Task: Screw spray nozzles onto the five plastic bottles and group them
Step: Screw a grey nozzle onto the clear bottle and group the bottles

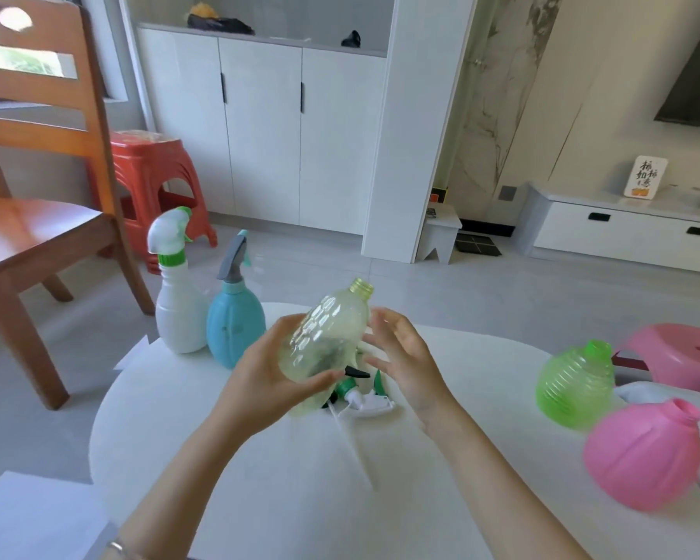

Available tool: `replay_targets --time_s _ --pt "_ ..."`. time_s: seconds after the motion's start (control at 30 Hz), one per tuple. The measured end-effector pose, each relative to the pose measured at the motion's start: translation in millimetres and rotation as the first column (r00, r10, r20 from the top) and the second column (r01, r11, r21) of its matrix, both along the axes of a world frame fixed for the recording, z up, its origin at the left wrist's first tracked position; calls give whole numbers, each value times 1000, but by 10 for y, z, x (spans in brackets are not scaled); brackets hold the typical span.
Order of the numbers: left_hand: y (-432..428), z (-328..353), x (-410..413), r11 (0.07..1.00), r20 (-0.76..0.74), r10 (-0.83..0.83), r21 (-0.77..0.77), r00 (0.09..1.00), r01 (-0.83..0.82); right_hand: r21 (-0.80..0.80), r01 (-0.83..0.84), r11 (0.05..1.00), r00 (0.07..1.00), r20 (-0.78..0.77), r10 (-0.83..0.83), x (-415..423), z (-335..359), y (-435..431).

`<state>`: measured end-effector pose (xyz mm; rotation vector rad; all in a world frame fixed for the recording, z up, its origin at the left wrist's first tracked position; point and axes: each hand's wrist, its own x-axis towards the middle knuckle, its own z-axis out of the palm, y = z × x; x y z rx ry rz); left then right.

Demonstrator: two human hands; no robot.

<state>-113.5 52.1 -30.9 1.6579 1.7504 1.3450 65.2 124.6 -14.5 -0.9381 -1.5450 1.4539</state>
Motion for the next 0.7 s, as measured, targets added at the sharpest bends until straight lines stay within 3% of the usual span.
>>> replay_targets --time_s 0.2,0.33,0.47,0.7 --pt "-266 33 -622 986 67 167 -10 984 -166 89 -38 995 927 375 2 -334 -420 283" --pt "-358 -6 -814 985 94 174 -6 980 -174 336 -152 929 734 668 -121 -648 -701 403" --pt "-375 -18 -863 983 117 181 -4 976 -182 442 -254 861 554 796 -245 -736 -795 449" --pt "-332 -28 -819 985 124 171 -5 977 -172 421 -283 862 622 765 -170 -491 -827 475"
